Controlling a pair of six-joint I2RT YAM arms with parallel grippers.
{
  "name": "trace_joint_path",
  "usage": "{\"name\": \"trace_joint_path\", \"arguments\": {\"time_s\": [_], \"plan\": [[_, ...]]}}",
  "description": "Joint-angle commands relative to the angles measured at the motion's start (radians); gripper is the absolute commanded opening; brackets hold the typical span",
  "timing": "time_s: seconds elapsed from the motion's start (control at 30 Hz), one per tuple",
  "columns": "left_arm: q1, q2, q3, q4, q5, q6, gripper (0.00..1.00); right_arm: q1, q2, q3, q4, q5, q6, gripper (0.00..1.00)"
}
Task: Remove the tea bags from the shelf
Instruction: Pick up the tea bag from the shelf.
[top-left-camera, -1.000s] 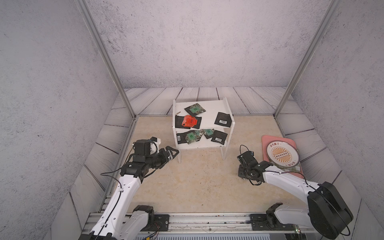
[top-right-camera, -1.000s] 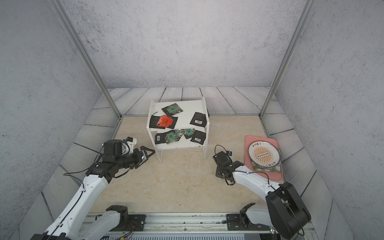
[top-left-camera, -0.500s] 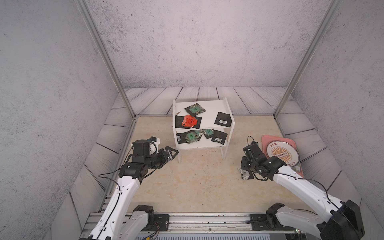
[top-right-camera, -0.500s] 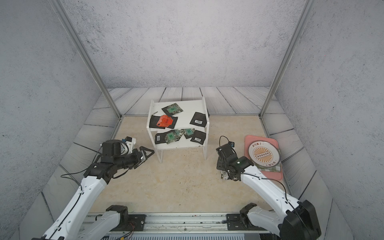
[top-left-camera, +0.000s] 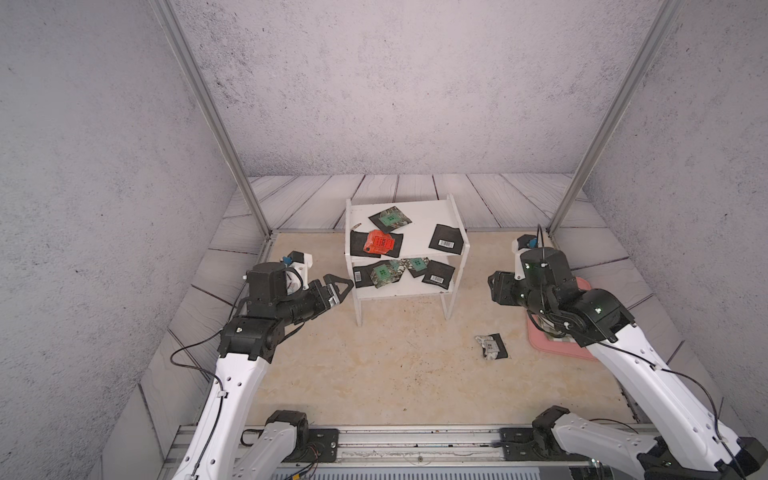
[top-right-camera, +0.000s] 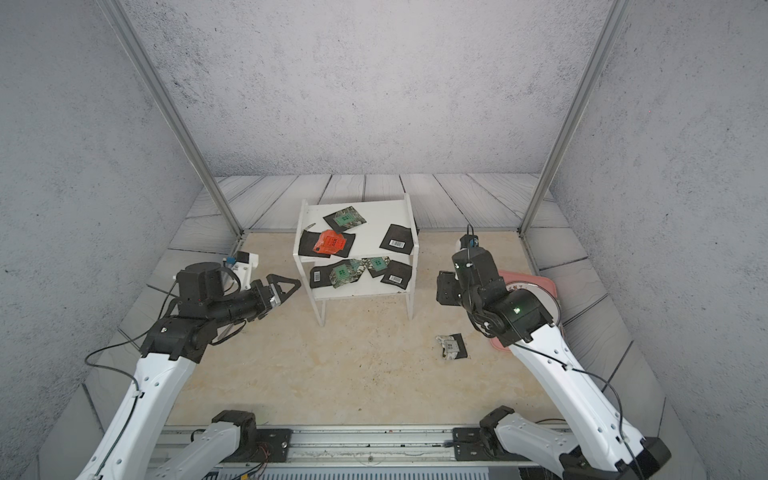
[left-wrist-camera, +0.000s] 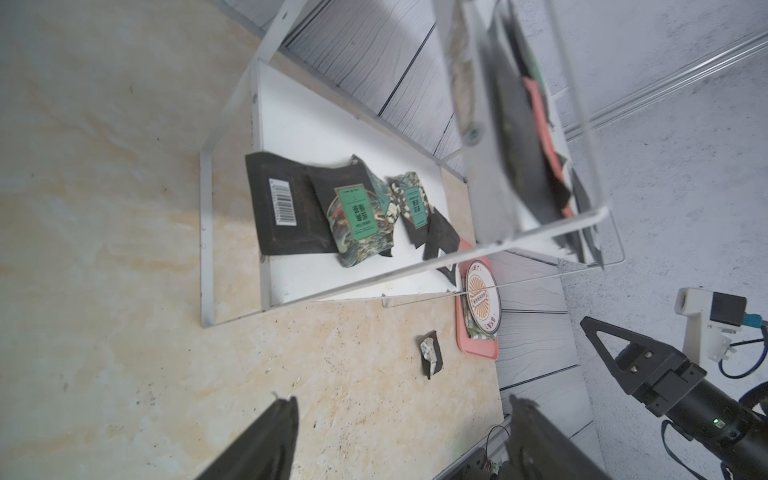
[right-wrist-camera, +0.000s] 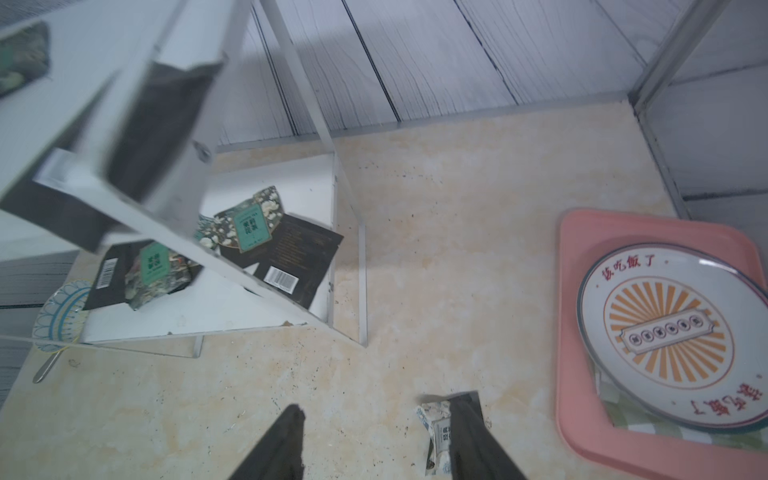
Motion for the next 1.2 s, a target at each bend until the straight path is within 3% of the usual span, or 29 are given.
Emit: {"name": "trace_joint_path", "arguments": {"time_s": [0.0,0.2,0.73,1.17], "plan": [[-0.008,0.022,0.061,-0.023,0.009,0.017,0.85,-0.001,0.062,0.139,-0.096,-0.060,-0.088,0.62],[-0.009,0.052,0.156,-0.034,-0.016,0.020,0.93,0.001,0.188,0.366,-0.149,-0.145,-0.120,0.62],[-0.007,0.125,0.243,-0.058,-0.061,0.033,0.83,0.101,0.596,0.912,-0.343,-0.238,-0.182,0.61],[-0.007,0.119,0.217,-0.026,-0.037,0.016,0.82,0.140,0.743,1.006,-0.395,-0.189,-0.201,0.61]]}}
